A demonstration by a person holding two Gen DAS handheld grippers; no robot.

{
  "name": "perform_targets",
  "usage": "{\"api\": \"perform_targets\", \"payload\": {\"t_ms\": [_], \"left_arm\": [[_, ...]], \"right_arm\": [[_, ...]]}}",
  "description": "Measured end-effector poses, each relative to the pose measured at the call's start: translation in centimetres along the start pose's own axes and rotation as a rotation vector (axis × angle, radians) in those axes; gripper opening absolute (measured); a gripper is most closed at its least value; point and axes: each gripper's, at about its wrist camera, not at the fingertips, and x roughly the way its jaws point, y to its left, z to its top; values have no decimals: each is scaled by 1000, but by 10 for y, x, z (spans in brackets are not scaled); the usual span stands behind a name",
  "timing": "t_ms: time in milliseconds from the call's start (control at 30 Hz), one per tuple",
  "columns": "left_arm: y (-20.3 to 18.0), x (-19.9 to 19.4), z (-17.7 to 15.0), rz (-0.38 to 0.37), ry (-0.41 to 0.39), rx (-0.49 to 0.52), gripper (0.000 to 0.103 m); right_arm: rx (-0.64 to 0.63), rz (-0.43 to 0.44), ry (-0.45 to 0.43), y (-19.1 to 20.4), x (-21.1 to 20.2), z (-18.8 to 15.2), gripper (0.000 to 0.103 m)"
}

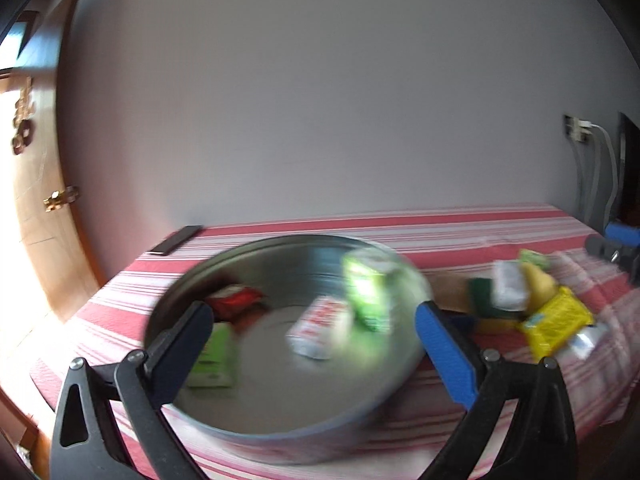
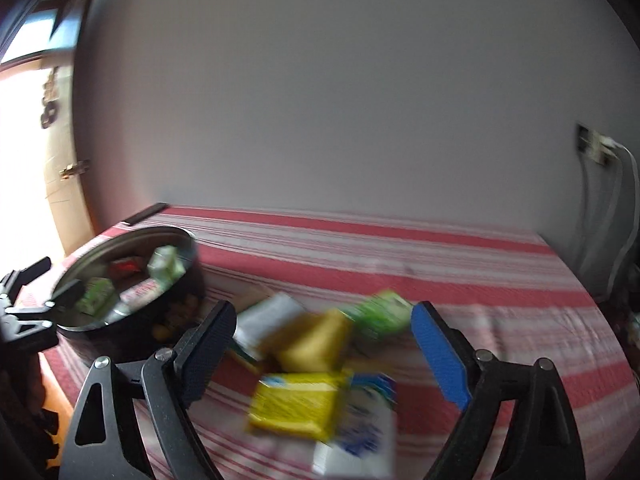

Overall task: Organize objects
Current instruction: 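Move both tools back toward the remaining packages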

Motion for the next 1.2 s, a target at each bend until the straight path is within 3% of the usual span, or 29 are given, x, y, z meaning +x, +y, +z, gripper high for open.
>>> {"api": "perform_targets", "payload": {"t_ms": [167,333,667,933,1200], "left_arm": [[-59,-2,2,-106,62,75,103],[-108,3,1,-217,130,97,103],[-159,37,2,-347,323,-9,103],[-178,55,-8,-369,388,-29,103],[-186,56,-7,-386,384,-17,103]], "right_arm": [[38,-59,11,-37,-6,-29,91],[63,-74,-16,-50,-11,-43,91],[151,-119,-48,-79,-9,-68,91],[181,-112,-52,-86,-7,-72,91],[210,-127,-48,-89,-6,-74,91]]}}
